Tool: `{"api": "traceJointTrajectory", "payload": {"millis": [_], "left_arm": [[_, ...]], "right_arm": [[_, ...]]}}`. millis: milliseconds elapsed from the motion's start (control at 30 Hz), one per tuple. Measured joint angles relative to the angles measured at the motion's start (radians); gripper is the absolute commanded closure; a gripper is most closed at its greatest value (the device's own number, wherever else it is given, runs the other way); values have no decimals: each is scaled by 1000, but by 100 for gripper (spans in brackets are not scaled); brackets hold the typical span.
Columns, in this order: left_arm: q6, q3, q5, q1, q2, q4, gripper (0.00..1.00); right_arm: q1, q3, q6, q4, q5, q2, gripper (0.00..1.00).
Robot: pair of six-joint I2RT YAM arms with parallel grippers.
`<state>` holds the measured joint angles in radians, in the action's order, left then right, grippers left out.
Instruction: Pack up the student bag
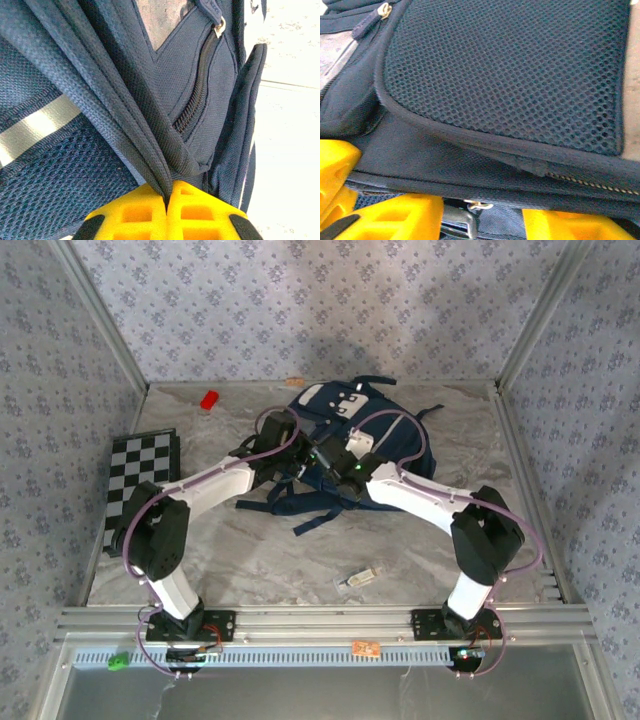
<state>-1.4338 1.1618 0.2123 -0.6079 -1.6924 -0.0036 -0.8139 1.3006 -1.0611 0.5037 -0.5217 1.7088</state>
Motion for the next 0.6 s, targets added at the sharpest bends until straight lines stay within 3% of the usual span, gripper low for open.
{"api": "traceJointTrajectory", "payload": {"millis": [600], "left_arm": [[13,-11,13,21,17,-20,100]], "right_arm": [[3,58,123,87,32,37,73]]}}
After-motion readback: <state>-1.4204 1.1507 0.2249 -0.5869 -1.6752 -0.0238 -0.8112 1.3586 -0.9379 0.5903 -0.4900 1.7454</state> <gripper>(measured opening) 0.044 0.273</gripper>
